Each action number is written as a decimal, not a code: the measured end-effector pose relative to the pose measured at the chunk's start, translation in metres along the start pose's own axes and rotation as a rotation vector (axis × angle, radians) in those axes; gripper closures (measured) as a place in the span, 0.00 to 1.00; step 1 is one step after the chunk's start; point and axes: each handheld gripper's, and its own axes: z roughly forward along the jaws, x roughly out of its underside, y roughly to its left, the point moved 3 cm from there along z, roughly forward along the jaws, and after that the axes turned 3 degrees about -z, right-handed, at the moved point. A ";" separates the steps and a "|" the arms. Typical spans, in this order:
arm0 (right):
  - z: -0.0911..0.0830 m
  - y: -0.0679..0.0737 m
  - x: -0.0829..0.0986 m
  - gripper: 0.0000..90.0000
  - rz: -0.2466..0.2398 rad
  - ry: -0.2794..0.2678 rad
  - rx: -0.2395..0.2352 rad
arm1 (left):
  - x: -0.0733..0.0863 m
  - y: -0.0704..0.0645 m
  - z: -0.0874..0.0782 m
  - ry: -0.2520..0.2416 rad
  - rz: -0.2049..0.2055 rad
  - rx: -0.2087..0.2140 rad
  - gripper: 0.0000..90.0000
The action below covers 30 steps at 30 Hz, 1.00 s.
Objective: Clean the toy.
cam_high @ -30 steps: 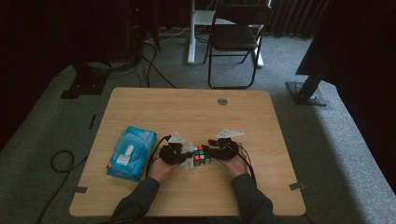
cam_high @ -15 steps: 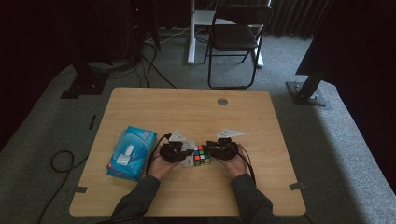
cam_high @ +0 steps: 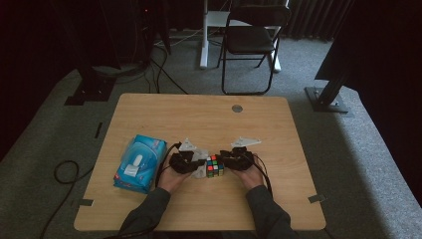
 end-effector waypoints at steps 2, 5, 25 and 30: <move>0.000 0.000 0.000 0.74 0.001 0.000 0.000 | -0.006 -0.006 -0.007 -0.032 0.019 0.016 0.92; 0.000 0.000 0.000 0.74 0.001 0.000 0.000 | -0.015 -0.012 -0.016 -0.086 0.018 0.063 0.93; 0.000 0.000 0.000 0.74 -0.004 -0.001 0.004 | 0.007 0.012 0.012 0.037 -0.068 0.005 0.92; 0.000 0.000 0.000 0.74 -0.001 -0.003 0.001 | 0.009 0.014 0.018 0.068 -0.063 -0.008 0.94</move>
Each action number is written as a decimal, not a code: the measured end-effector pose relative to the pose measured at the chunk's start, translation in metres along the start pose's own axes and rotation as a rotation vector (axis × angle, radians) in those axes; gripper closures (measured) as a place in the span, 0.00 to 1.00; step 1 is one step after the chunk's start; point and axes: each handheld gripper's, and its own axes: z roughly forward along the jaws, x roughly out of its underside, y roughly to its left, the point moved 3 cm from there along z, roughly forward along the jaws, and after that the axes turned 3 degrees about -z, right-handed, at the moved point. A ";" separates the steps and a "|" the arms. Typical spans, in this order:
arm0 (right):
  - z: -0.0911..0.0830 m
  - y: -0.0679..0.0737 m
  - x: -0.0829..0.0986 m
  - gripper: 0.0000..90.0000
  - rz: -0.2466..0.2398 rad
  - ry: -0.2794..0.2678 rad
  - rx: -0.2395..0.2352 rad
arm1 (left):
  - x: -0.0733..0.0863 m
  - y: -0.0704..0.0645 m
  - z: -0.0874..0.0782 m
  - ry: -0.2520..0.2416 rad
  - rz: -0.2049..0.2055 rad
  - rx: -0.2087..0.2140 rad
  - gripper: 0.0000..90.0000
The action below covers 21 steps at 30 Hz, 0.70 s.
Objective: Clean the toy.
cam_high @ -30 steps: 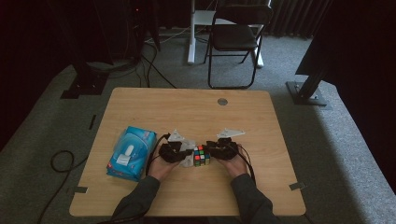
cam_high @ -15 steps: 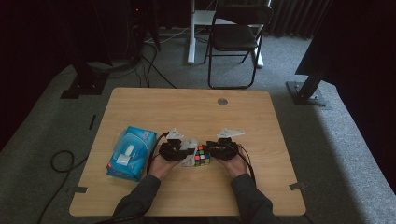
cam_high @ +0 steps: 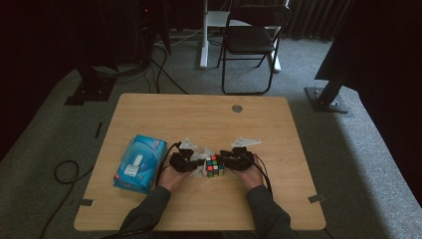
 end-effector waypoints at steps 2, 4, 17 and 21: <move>0.000 0.000 0.000 0.74 0.002 0.000 -0.001 | 0.004 0.000 0.005 0.021 0.001 -0.005 0.94; 0.000 0.000 0.000 0.74 0.002 -0.001 -0.001 | 0.009 0.000 0.009 0.038 -0.002 -0.005 0.95; 0.000 0.001 0.000 0.74 -0.006 0.000 0.005 | 0.014 -0.004 0.008 0.055 0.031 -0.009 0.95; 0.000 0.001 0.000 0.74 -0.004 0.001 0.004 | 0.010 -0.009 -0.006 0.015 0.042 0.008 0.95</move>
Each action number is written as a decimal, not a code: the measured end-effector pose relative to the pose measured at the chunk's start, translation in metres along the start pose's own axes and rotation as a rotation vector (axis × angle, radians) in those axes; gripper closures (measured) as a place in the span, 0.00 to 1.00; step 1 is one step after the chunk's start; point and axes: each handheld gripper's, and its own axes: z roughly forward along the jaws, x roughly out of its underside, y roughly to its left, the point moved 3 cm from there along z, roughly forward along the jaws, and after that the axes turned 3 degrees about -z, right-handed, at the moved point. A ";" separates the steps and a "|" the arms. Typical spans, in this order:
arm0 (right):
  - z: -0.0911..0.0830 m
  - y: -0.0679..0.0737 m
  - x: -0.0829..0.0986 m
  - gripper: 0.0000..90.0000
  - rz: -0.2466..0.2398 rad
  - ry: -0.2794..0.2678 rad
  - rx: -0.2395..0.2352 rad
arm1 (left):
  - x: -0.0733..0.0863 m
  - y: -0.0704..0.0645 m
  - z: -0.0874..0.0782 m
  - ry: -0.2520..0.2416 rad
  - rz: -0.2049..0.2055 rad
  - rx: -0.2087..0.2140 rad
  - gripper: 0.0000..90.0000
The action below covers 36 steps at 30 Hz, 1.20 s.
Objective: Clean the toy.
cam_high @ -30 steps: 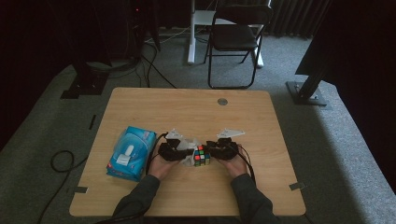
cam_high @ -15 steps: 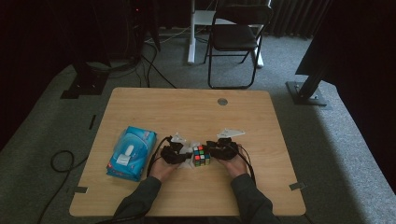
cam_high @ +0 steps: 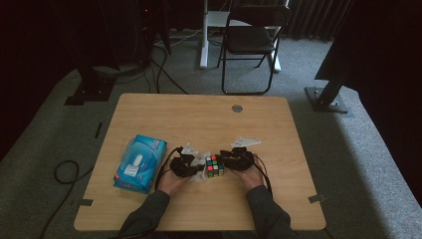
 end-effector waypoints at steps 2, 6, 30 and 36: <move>0.000 0.000 0.000 0.74 -0.001 0.000 0.000 | -0.002 -0.003 -0.007 -0.016 0.012 0.007 0.95; 0.000 0.000 0.000 0.74 0.000 -0.001 0.001 | -0.004 -0.012 -0.015 -0.024 0.042 0.032 0.95; 0.000 -0.001 0.000 0.75 0.004 -0.005 0.000 | 0.009 0.004 0.022 0.077 0.005 0.030 0.94; 0.000 0.000 0.000 0.75 0.003 -0.006 0.006 | 0.008 0.003 0.018 0.073 0.011 0.018 0.94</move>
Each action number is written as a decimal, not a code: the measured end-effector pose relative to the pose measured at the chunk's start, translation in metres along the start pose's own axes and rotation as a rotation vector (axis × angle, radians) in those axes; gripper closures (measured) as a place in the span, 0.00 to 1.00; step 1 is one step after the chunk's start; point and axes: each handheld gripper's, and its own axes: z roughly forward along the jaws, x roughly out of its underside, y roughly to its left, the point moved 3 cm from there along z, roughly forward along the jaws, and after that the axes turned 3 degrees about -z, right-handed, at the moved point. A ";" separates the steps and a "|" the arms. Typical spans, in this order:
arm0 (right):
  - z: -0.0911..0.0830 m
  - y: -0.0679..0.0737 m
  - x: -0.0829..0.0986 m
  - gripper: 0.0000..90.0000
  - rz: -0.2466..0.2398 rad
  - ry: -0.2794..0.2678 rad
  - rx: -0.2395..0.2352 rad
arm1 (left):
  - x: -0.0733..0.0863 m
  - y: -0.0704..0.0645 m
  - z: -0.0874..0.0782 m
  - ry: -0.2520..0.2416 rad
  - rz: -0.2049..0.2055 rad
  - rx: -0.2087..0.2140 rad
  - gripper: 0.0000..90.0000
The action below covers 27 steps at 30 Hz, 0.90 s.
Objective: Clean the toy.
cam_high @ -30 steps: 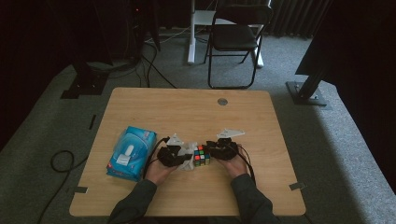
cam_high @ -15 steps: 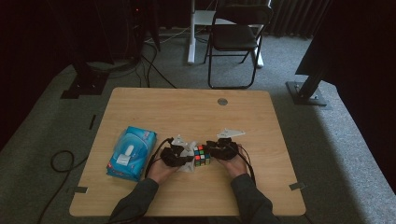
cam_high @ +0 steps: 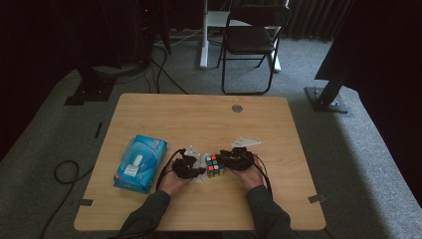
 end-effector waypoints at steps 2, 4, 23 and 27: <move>0.000 0.000 0.000 0.75 0.001 -0.002 -0.002 | -0.001 -0.001 -0.004 -0.014 -0.002 0.005 0.93; 0.000 0.000 0.000 0.75 0.001 -0.001 -0.003 | -0.003 -0.004 -0.011 -0.033 0.005 0.015 0.93; 0.000 0.000 0.000 0.76 0.003 -0.003 -0.003 | 0.003 -0.023 -0.014 -0.020 0.059 0.049 0.93; 0.001 0.000 0.000 0.76 0.005 -0.004 -0.004 | 0.006 -0.019 -0.005 0.013 0.061 0.028 0.93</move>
